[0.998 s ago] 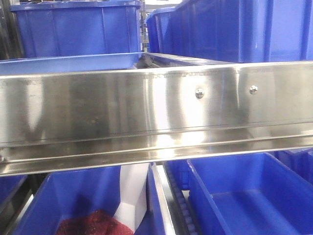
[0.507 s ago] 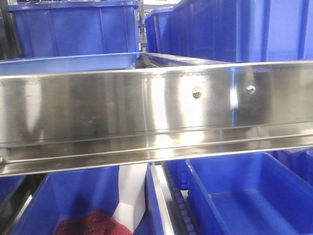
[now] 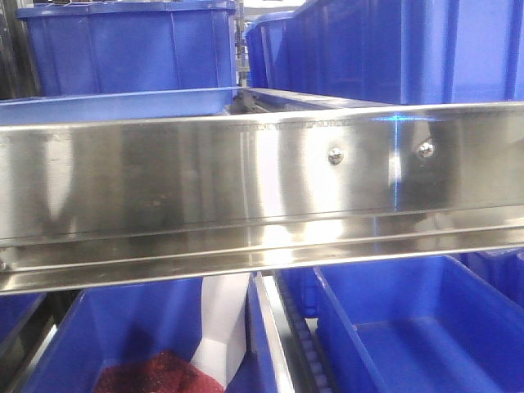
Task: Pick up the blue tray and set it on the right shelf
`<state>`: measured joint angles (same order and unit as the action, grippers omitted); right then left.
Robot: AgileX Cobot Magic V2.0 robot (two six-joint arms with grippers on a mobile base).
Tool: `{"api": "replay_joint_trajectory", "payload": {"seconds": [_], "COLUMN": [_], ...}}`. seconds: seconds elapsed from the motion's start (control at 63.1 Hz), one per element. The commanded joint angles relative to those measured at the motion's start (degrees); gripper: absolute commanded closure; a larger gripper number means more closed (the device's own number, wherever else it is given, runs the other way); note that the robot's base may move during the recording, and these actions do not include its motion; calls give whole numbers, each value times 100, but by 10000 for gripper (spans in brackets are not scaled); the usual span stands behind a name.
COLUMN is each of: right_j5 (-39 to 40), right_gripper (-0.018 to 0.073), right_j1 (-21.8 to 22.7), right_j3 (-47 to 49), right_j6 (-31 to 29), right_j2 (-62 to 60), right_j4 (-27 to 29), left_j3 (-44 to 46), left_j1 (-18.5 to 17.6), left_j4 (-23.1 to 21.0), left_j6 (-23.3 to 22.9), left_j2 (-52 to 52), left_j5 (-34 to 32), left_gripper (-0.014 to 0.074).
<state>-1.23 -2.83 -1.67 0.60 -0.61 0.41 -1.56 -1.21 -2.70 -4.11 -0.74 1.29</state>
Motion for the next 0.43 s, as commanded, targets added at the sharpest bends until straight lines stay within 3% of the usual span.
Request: {"api": "replay_joint_trajectory", "payload": {"seconds": [0.0, 0.412], "right_j5": [543, 543], "right_gripper": [508, 508], "right_j1": [48, 48], "right_j3": [127, 127], "right_j6": [-60, -60], "right_j2": [-122, -122], "right_j4": [-2, -2], "left_j3": [-178, -178], "left_j1": [-33, -33], "left_j4": [-13, -13], "left_j6": [37, 37], "left_j2": [-60, -60], "left_j5": [-450, -450], "left_gripper": [645, 645]}}
